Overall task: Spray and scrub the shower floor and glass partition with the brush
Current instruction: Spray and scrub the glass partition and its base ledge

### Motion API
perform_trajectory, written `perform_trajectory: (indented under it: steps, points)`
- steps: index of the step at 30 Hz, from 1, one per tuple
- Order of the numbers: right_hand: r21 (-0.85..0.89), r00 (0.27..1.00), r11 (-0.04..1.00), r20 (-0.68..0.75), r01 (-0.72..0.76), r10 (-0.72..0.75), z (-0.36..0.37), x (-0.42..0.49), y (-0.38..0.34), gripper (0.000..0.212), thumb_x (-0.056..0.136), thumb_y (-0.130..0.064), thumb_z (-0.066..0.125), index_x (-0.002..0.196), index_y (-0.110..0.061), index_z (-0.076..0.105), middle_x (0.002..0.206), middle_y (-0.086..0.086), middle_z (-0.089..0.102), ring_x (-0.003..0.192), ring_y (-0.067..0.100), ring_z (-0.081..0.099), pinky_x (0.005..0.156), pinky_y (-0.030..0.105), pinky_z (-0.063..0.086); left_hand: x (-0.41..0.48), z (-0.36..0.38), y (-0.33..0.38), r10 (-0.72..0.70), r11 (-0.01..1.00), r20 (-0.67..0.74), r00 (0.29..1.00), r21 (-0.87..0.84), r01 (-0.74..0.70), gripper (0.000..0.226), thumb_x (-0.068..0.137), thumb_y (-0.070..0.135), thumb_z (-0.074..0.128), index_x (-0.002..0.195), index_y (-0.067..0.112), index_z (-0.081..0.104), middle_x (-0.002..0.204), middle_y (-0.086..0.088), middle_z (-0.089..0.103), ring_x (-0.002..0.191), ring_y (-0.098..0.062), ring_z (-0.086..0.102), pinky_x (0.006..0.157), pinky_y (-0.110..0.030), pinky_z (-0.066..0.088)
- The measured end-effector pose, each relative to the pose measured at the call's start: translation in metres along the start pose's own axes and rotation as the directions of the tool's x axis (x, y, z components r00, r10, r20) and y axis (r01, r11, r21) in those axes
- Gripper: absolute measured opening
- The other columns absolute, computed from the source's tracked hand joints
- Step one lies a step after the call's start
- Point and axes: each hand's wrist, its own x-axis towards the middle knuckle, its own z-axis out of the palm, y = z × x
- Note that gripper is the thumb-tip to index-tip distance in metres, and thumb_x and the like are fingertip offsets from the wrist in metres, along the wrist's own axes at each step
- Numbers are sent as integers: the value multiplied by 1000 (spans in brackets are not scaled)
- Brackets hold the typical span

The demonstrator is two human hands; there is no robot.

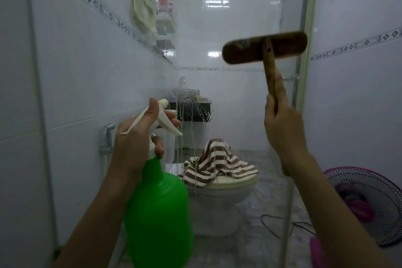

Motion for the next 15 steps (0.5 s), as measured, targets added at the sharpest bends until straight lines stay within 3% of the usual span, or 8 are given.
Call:
perform_trajectory:
  steps: [7,12,15]
  points:
    - [23,990,998,124,-65,62,-16,-95,22,59,102,-21,41,153,-30,11,52,-1,41,38,5,34,37,14,38,4,4,-3,-4,1000,0,1000,7,4,48,98,49,48,90,10,74,92,-10,79,36,-10,45,40,-22,41]
    - [65,999,998,36,10,-12,-21,31,-9,55,105,-27,34,154,-28,10,64,0,45,49,9,43,46,20,40,6,9,0,-9,1000,2,1000,3,9,48,97,52,48,90,12,73,92,-9,79,37,-9,46,40,-20,43]
    - [62,999,998,26,17,-19,-17,14,6,55,104,-26,35,154,-29,11,61,1,44,46,8,41,44,19,40,5,6,0,-6,1000,-11,1000,-11,6,46,101,48,47,89,13,73,92,-9,79,37,-10,45,40,-19,42]
